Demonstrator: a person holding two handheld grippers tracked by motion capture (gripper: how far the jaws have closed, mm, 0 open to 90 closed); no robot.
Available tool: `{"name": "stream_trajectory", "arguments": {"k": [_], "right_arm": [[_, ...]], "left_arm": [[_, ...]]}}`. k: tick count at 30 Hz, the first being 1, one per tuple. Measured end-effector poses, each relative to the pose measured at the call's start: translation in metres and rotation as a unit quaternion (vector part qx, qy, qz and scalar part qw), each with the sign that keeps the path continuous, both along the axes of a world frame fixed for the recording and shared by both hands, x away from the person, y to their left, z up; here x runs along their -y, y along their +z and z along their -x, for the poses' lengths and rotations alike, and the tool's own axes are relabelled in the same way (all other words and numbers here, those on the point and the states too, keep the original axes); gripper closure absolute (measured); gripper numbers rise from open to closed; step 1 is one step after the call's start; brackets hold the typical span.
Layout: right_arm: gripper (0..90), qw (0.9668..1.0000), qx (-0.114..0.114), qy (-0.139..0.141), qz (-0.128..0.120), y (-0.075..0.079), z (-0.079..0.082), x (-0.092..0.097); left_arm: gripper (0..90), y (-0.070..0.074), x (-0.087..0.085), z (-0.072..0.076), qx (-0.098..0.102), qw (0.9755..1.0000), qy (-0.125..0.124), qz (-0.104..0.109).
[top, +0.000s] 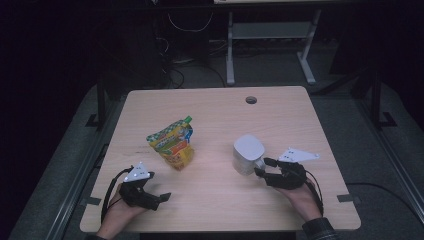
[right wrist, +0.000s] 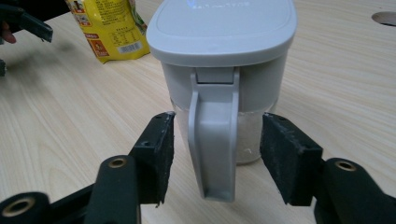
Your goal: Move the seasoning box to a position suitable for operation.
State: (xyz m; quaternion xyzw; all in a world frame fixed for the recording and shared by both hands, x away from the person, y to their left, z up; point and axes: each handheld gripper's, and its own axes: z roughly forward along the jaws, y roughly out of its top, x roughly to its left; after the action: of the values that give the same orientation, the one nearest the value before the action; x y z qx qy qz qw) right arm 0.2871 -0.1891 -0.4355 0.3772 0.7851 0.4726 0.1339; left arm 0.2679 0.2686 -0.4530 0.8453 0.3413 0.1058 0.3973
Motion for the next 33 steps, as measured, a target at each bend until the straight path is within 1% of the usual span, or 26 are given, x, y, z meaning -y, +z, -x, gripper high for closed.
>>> {"name": "stream_trajectory", "arguments": {"k": [1,4,6,8,9,13,14,15,16,19,20,25,26,27,31,33], "right_arm": [[47.1,1.0000,0.001,0.001,0.001,-0.0003,-0.0002,-0.0010],[51.2,0.9999,0.012,0.004,0.006,-0.0007,-0.0011,-0.0031],[53.6,0.9999,0.010,0.005,0.003,-0.0007,-0.0030,-0.0040],[57.8,0.9998,0.015,0.006,0.010,0.0006,-0.0045,-0.0062],[57.8,0.9998,0.015,0.006,0.010,0.0006,-0.0045,-0.0062],[61.5,0.9997,0.018,0.005,0.017,0.0015,-0.0050,-0.0082],[63.4,0.9998,0.015,0.003,0.014,0.0015,-0.0051,-0.0081],[66.4,0.9996,0.021,0.004,0.017,0.0014,-0.0049,-0.0080],[66.5,0.9993,0.028,0.002,0.024,0.0015,-0.0042,-0.0085],[67.5,0.9994,0.026,0.003,0.021,0.0011,-0.0043,-0.0075],[67.5,0.9994,0.026,0.003,0.021,0.0011,-0.0043,-0.0075],[68.1,0.9991,0.033,0.005,0.028,0.0011,-0.0039,-0.0068],[68.1,0.9990,0.034,0.006,0.028,0.0011,-0.0039,-0.0066],[68.1,0.9989,0.035,0.007,0.028,0.0009,-0.0038,-0.0066],[68.2,0.9990,0.036,0.011,0.024,-0.0002,-0.0035,-0.0048],[68.3,0.9989,0.037,0.013,0.024,0.0002,-0.0029,-0.0040]], "left_arm": [[0.0,0.0001,-0.0001,-0.0007,0.000,1.0000,-0.003,-0.004],[0.0,-0.0006,0.0007,-0.0023,-0.002,1.0000,-0.004,-0.004],[0.0,-0.0011,0.0014,-0.0027,-0.005,1.0000,-0.004,-0.005],[2.6,-0.0009,0.0025,-0.0022,-0.003,1.0000,-0.007,-0.003],[2.6,-0.0009,0.0029,-0.0016,0.001,1.0000,-0.007,-0.003],[3.5,-0.0007,0.0028,-0.0012,0.001,1.0000,-0.007,-0.002],[3.5,-0.0007,0.0022,-0.0015,0.001,1.0000,-0.009,-0.004],[3.5,-0.0007,0.0020,-0.0016,0.000,0.9999,-0.009,-0.005],[3.5,-0.0008,0.0017,-0.0019,0.001,0.9999,-0.010,-0.006],[3.7,-0.0008,0.0018,-0.0016,0.001,0.9999,-0.010,-0.006],[3.7,-0.0012,0.0025,-0.0010,0.000,1.0000,-0.008,-0.002],[3.9,-0.0013,0.0028,-0.0016,-0.001,0.9999,-0.010,-0.006],[4.0,-0.0013,0.0029,-0.0016,-0.001,0.9999,-0.010,-0.006],[4.0,-0.0010,0.0026,-0.0017,0.000,0.9998,-0.014,-0.012],[4.0,-0.0009,0.0024,-0.0013,0.001,0.9998,-0.014,-0.013],[4.1,-0.0010,0.0023,-0.0011,0.000,0.9999,-0.009,-0.007]]}}
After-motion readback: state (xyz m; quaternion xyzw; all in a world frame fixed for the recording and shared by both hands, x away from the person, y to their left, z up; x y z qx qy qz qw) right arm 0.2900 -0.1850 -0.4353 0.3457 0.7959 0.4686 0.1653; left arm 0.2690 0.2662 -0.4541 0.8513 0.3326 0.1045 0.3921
